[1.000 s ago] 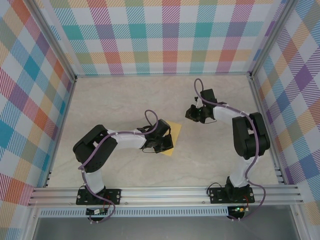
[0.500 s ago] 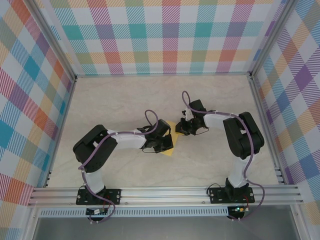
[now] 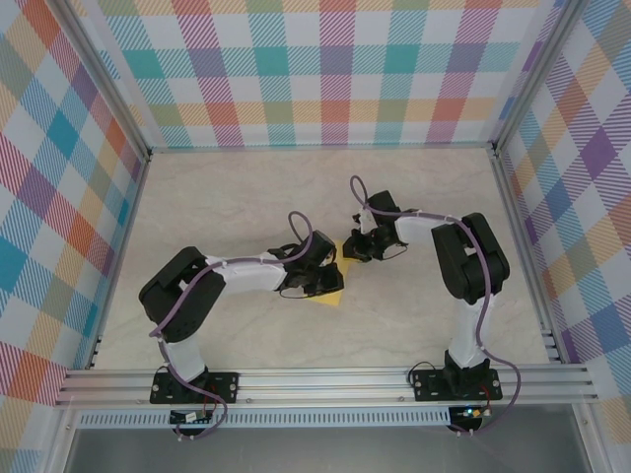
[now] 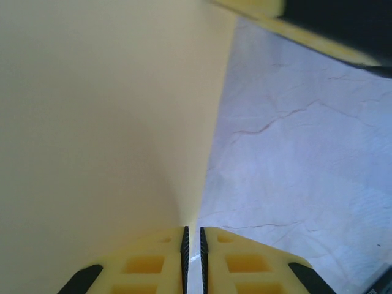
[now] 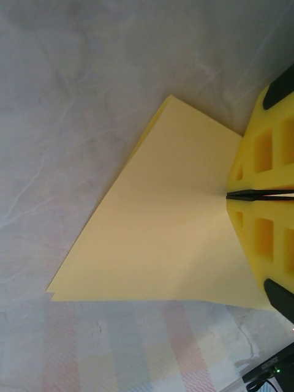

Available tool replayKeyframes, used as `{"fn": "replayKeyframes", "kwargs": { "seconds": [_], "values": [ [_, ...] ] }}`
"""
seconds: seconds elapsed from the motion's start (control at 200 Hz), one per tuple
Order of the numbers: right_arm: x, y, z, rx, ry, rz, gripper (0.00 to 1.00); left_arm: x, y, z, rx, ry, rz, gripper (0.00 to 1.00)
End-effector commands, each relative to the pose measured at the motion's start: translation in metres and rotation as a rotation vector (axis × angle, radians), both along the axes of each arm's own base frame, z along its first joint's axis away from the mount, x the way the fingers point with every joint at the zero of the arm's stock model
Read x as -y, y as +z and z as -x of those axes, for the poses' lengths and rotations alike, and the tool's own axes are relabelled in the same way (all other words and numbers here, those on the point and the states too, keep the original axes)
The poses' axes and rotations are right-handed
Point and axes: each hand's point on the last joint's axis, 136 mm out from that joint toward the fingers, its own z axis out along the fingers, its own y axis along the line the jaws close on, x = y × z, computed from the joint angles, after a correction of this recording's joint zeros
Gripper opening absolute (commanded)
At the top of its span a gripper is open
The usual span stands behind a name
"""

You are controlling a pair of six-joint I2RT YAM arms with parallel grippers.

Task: Fold a paper plane with a square sheet of paper (pick it up from the middle)
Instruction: First fold in half a square sheet of paper at the center of the table.

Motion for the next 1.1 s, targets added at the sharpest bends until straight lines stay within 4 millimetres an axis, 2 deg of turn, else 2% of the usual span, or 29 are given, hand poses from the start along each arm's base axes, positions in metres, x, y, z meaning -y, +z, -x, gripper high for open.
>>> {"fn": "replayKeyframes", "kwargs": {
  "seconds": [0.0, 0.115, 0.225, 0.45, 0.575, 0.765, 0.97, 1.095],
  "values": [
    [0.002, -0.015, 0.003, -0.015, 0.046, 0.015, 0.09, 0.012, 0.022, -0.019, 0.075, -0.024, 0.109, 0.17],
    [0.000, -0.012, -0.002, -0.009, 0.051, 0.012, 0.09, 0.020, 0.016, -0.028, 0.085, -0.012, 0.176, 0.15],
    [-0.001, -0.011, -0.002, -0.010, 0.053, 0.008, 0.09, 0.017, 0.003, -0.034, 0.091, 0.000, 0.156, 0.11],
    [-0.002, -0.014, 0.001, -0.028, 0.049, -0.002, 0.09, 0.018, -0.012, -0.034, 0.072, -0.007, 0.167, 0.09],
    [-0.001, -0.015, 0.000, -0.032, 0.041, 0.006, 0.09, 0.016, -0.020, -0.026, 0.040, -0.024, 0.144, 0.09],
    [0.001, -0.019, 0.001, -0.039, 0.038, 0.020, 0.09, -0.001, -0.039, -0.008, -0.018, -0.022, 0.058, 0.07],
    [0.002, -0.020, 0.000, -0.040, 0.036, 0.029, 0.09, -0.001, -0.041, 0.021, -0.046, -0.090, 0.025, 0.07],
    [0.002, -0.021, -0.001, -0.041, 0.033, 0.032, 0.09, -0.010, -0.044, 0.035, -0.052, -0.094, -0.011, 0.07]
  ]
}}
